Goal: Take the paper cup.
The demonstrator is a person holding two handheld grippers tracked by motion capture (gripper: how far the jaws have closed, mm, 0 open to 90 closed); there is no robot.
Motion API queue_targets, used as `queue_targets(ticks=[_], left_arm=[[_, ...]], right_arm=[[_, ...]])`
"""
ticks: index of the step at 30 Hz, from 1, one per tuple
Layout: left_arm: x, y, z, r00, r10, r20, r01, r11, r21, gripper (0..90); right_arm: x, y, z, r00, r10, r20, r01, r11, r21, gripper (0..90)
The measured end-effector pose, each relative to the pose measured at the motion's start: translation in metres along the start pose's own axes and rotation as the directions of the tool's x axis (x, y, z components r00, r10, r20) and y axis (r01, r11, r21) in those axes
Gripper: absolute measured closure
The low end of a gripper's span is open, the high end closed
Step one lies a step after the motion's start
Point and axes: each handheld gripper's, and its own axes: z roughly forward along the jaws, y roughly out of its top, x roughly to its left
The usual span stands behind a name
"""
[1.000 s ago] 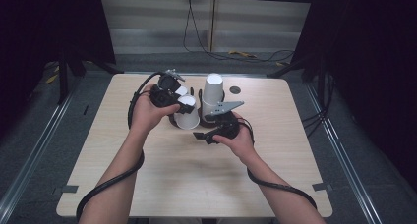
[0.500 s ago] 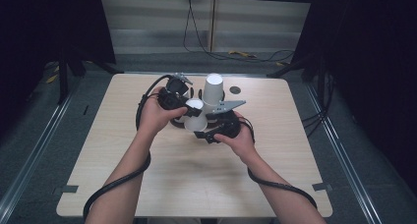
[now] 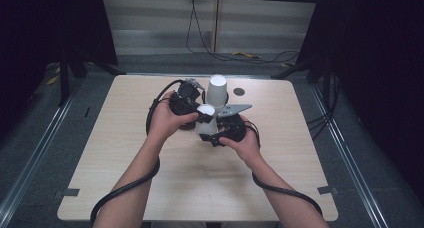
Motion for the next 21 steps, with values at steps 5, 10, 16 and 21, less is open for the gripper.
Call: queue_targets(ticks=[5,10,16,21], left_arm=[[-0.0025,0.0013,0.0032,0.9999,0.001,0.01,-0.001,1.0,0.001,35.3],[-0.004,0.003,0.0047,0.9998,0.002,0.018,-0.002,1.0,0.004,35.2],[-0.0041,0.0026,0.0072,0.9997,-0.003,0.025,0.003,1.0,0.002,35.2],[-0.0041,0.0055,0.008,0.9996,0.001,0.028,-0.001,1.0,0.003,35.3]], right_arm=[[-0.0002,-0.0009,0.0004,1.0,0.001,-0.006,-0.001,1.0,-0.011,16.4],[-0.0011,-0.0035,0.0005,1.0,0.005,0.003,-0.005,1.0,-0.024,18.2],[-0.0026,-0.0047,-0.0003,0.9999,0.014,0.004,-0.013,0.999,-0.033,20.1],[-0.0044,-0.0045,-0.0023,0.9999,0.016,-0.001,-0.016,0.999,-0.039,20.7]])
